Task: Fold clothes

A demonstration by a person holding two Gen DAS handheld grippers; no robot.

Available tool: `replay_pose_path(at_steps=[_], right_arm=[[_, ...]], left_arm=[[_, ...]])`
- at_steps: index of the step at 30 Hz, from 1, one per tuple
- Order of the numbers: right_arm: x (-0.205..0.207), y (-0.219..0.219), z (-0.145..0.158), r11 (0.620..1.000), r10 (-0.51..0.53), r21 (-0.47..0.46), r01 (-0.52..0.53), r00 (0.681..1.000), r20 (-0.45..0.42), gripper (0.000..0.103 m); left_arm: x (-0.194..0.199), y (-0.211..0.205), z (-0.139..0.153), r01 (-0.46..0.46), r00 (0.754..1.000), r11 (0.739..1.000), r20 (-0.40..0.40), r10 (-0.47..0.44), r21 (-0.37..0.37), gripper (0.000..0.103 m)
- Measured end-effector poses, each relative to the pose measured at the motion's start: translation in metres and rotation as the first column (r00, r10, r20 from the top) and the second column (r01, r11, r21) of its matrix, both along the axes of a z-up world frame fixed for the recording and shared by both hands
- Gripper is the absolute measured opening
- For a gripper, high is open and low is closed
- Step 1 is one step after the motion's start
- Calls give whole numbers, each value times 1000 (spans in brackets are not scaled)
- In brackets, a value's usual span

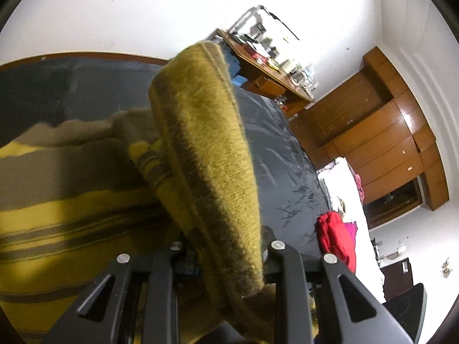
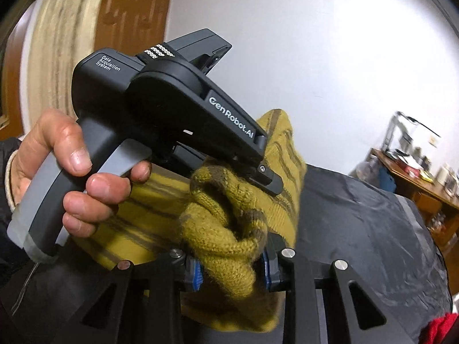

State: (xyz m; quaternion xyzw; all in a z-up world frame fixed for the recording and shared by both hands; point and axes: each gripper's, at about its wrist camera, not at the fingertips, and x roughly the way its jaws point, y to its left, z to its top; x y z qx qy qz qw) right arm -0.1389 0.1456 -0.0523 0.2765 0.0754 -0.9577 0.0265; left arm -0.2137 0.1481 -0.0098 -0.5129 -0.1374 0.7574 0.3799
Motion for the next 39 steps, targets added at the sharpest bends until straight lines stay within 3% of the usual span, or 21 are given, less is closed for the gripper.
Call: replay_pose_path(at_steps=[6, 12, 13, 15, 17, 21, 24, 29, 33, 39], right_arm=[[-15, -35, -28, 998, 67, 5, -68, 992, 106, 31], [-24, -50, -42, 996, 86, -7, -87, 981, 172, 35], [-24, -50, -42, 995, 99, -24, -96, 979, 178, 37], [-23, -49, -43, 990, 133, -72, -121, 973, 189, 56], [-17, -45, -40, 975, 183, -160, -153, 965, 189, 65], [0, -26, -32, 950, 197, -275, -150, 969, 152, 66], [14, -8, -25, 934, 171, -334, -124, 978, 115, 66], [38, 14, -15, 903, 118, -421, -82, 991, 61, 66], [29, 7, -17, 917, 24, -398, 0, 998, 57, 66], [-13, -2, -21, 965, 10, -263, 10, 997, 77, 66]], left_arm=[[-1, -35, -34, -50, 999, 998, 14, 51, -44, 28], [-1, -46, -57, -62, 997, 998, 38, 62, -14, 31], [-2, -47, -58, -59, 998, 998, 37, 59, -5, 31], [-1, -48, -60, -55, 998, 998, 37, 54, 13, 32], [-2, -50, -63, -57, 997, 997, 53, 54, 45, 32], [-3, -51, -65, -52, 997, 996, 68, 47, 76, 33], [-2, -53, -60, -56, 996, 996, 73, 51, 67, 37], [8, -60, -41, -116, 993, 993, 2, 116, -1, 63], [21, -67, -15, -187, 978, 981, -108, 181, -53, 72], [24, -59, 19, -171, 968, 985, -191, 164, -23, 78]])
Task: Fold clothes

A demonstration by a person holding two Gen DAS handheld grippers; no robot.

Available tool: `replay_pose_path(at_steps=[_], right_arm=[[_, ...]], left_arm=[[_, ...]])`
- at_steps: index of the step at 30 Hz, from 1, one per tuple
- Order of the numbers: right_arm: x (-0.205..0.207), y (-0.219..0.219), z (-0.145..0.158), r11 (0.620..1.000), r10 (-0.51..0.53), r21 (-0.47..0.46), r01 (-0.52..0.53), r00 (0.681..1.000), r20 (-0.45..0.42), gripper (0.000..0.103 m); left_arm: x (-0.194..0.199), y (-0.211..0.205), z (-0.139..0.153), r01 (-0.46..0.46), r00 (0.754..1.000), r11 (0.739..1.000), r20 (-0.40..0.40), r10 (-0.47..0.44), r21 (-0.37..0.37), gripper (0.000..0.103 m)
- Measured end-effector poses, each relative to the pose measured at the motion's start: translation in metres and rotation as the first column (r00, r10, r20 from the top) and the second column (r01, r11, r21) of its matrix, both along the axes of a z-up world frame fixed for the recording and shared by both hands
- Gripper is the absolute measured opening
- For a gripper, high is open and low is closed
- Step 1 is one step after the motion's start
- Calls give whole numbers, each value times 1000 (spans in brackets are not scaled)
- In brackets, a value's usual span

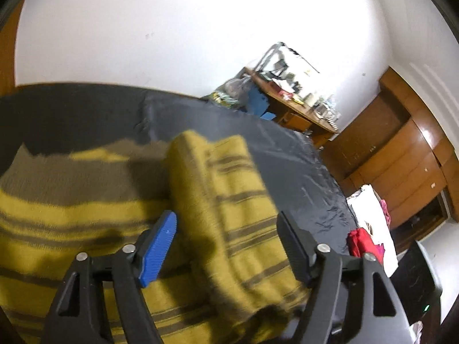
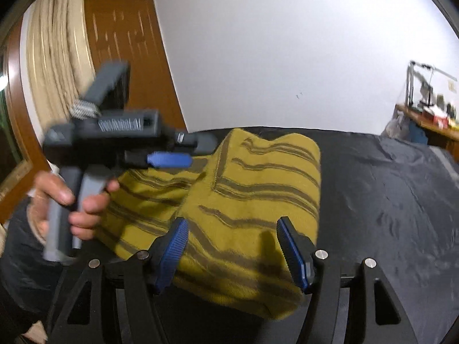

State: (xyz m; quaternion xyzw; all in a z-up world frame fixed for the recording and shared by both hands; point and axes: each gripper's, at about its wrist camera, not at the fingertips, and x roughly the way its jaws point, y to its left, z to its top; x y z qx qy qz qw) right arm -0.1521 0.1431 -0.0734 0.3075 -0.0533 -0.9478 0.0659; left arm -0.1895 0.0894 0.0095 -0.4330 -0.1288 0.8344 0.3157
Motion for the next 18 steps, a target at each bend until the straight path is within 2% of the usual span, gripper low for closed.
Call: replay_pose_path(at_steps=[5, 9, 18], right_arm=[[-11, -11, -10, 997, -6, 73, 2, 999, 54, 66], [-3, -18, -17, 991, -2, 135, -10, 996, 87, 66], [2, -23, -28, 988, -18, 154, 5, 996, 88, 67]], left_arm=[[-9, 26, -7, 29, 999, 999, 21, -28, -29, 78], [-10, 35, -17, 46, 999, 998, 28, -45, -39, 78], [-15, 27, -46, 4, 999, 991, 36, 1, -136, 78]])
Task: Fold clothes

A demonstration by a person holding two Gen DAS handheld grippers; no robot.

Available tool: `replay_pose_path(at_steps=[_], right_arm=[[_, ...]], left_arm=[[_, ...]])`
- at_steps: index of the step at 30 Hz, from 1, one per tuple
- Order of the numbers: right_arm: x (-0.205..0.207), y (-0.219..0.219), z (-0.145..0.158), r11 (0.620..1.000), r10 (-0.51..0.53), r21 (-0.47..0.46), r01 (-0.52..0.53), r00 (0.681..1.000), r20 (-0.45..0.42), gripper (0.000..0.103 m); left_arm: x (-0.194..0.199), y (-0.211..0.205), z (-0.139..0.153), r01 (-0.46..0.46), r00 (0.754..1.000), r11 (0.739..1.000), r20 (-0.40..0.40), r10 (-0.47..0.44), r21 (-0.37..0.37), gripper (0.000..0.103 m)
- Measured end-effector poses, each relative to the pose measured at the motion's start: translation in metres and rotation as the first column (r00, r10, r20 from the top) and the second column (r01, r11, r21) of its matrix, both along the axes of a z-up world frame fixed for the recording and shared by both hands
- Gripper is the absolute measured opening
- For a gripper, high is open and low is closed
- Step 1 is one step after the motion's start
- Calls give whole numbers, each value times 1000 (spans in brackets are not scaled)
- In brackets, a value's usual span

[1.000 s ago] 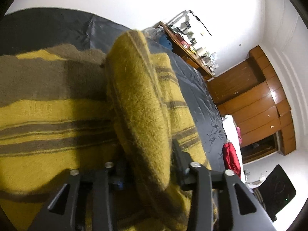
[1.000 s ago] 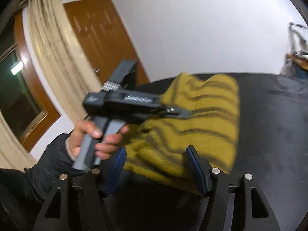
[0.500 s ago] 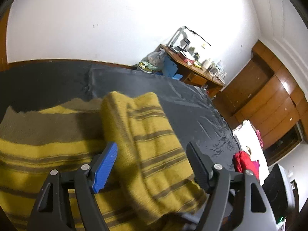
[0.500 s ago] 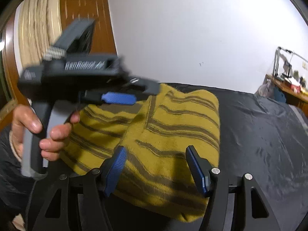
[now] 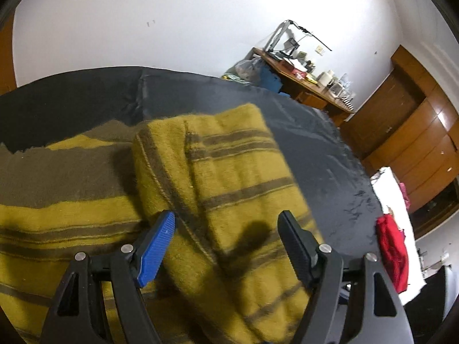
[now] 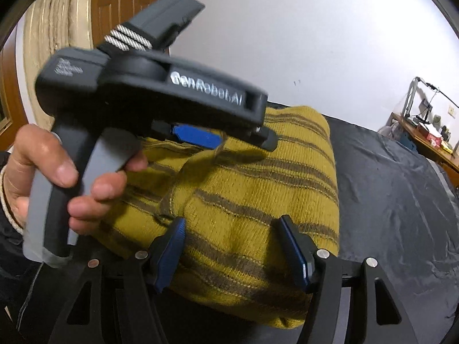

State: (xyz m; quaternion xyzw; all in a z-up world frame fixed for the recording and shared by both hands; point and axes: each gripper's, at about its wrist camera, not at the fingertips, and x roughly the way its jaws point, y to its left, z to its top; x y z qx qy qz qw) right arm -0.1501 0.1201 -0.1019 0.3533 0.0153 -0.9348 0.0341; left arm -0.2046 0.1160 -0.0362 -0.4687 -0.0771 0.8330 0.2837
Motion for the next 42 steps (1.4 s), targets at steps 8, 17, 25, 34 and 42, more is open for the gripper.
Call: replay_pose_path(at_steps=[8, 17, 25, 34, 42], right_arm=[[4, 3, -2, 1000, 2, -10, -3, 1000, -10, 67], [27, 26, 12, 992, -37, -124, 30, 998, -52, 68], [14, 22, 9, 991, -43, -125, 40, 999, -22, 68], [13, 29, 7, 985, -28, -170, 23, 999, -25, 70], [24, 89, 12, 896, -174, -420, 140, 984, -42, 77]], left_arm=[[3, 1, -2, -11, 1000, 1000, -15, 11, -19, 78], [9, 0, 35, -16, 995, 999, -94, 20, 47, 78], [-11, 23, 6, -23, 999, 998, -35, 21, -55, 78], [-11, 19, -10, -26, 998, 996, -65, 21, -85, 78], [-11, 7, -12, -13, 998, 999, -68, 10, -50, 78]])
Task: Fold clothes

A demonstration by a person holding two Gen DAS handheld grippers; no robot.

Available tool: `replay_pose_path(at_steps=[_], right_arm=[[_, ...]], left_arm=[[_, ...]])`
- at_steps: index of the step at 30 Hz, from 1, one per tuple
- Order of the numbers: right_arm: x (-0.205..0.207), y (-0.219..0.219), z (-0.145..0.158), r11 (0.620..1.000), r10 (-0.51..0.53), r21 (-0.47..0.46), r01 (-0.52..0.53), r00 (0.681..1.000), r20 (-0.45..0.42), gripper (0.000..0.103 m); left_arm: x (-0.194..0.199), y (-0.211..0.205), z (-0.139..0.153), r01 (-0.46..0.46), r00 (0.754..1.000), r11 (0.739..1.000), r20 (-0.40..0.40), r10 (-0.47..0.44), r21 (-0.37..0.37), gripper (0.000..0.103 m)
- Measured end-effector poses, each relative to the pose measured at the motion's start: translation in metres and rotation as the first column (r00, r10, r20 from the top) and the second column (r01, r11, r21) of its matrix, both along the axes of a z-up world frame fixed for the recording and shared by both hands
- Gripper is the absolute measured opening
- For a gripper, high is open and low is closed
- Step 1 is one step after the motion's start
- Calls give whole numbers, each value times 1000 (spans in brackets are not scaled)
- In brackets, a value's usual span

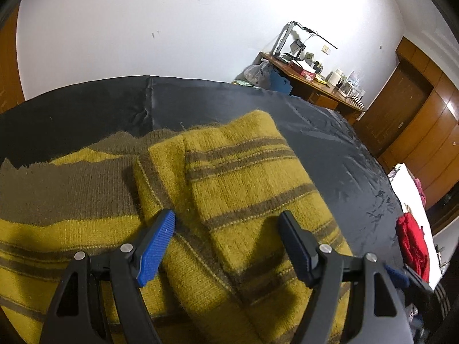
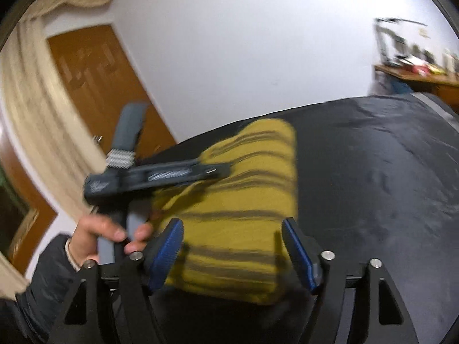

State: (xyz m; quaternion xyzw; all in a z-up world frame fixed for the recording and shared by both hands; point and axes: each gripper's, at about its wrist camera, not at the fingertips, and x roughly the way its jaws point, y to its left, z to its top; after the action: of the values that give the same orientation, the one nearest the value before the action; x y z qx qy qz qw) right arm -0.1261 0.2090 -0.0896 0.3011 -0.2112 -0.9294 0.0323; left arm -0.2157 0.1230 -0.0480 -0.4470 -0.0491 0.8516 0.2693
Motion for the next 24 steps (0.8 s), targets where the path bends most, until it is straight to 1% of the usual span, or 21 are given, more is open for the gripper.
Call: replay_pose_path(at_steps=[5, 9, 10, 18, 22, 24], right_arm=[[-11, 14, -20, 992, -15, -123, 23, 998, 59, 77], [-19, 26, -36, 975, -23, -218, 46, 994, 107, 77], [-22, 26, -39, 972, -22, -231, 48, 993, 115, 77], [-43, 18, -55, 960, -7, -277, 50, 988, 151, 77], [-52, 10, -56, 963, -18, -264, 58, 988, 151, 78], [-49, 8, -54, 964, -30, -258, 68, 988, 150, 79]], left_arm=[[3, -5, 0, 13, 1000, 1000, -9, -13, 14, 78], [4, -9, 0, 18, 1000, 1000, -6, -18, 24, 78], [4, -10, -1, 19, 1000, 999, -7, -19, 26, 78], [5, -19, -4, 25, 1000, 999, -12, -24, 43, 78], [4, -23, -5, 28, 1000, 998, -13, -27, 48, 78], [3, -24, -5, 28, 1000, 998, -10, -27, 53, 78]])
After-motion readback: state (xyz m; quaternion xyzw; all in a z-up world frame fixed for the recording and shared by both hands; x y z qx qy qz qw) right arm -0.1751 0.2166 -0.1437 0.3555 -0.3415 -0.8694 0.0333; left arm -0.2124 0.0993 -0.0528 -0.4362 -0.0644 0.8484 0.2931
